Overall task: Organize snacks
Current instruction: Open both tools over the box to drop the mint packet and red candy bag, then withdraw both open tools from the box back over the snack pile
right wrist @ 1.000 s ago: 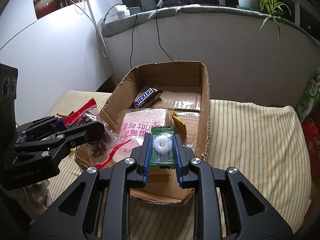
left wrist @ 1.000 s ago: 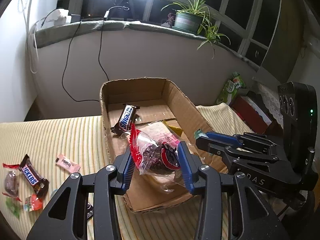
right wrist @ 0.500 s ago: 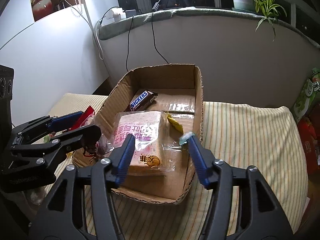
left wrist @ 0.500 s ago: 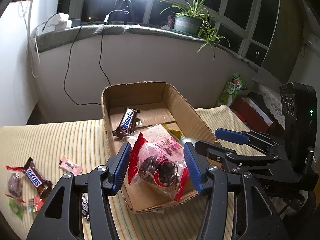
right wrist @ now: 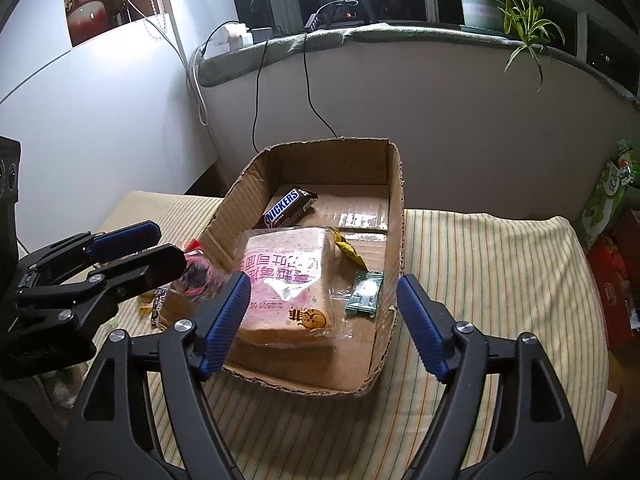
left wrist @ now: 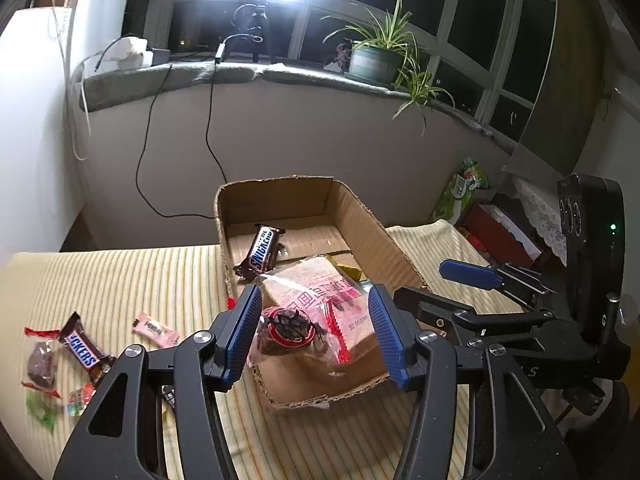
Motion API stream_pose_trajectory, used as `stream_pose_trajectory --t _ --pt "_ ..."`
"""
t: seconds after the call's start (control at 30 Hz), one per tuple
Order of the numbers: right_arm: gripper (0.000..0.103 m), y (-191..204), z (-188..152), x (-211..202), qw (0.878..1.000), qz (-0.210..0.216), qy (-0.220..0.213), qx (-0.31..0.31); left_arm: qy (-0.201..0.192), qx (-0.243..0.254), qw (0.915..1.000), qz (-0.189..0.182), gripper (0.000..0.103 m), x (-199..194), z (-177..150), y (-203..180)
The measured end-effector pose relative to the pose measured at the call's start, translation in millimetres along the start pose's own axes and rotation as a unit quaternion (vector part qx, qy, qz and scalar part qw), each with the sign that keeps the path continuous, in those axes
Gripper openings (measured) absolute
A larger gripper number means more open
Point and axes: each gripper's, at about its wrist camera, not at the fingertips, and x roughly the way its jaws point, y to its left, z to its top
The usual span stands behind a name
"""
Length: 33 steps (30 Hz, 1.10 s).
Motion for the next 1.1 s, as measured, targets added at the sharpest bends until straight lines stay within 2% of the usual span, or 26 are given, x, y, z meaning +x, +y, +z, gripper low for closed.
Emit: stream_pose_trajectory --t 0.33,0.7,0.9,1.1 --pt "0.08 17.4 -2.1 -13.4 1.0 0.002 -0.007 -0.007 -0.017 -0.009 0.9998 0.004 0.055 -23.2 -5.3 8.5" --pt "0.08 50.7 -5.8 -18.7 0.999 0.023 -0.007 -0.028 -0.029 -0.025 0.9991 0.019 0.055 -47.0 -15.3 29.6" --pt "0.08 74.6 -10.3 -18.3 0.998 0.046 -0.003 -0.042 -0.035 -0.045 0.9974 0.044 0.055 -66.2 -26.6 60.7" --pt "0.08 106.6 -18.6 -13.4 0.994 0.073 0.007 -0.078 -0.037 -0.084 0.9916 0.091 0.055 -93.1 -48.3 111.5"
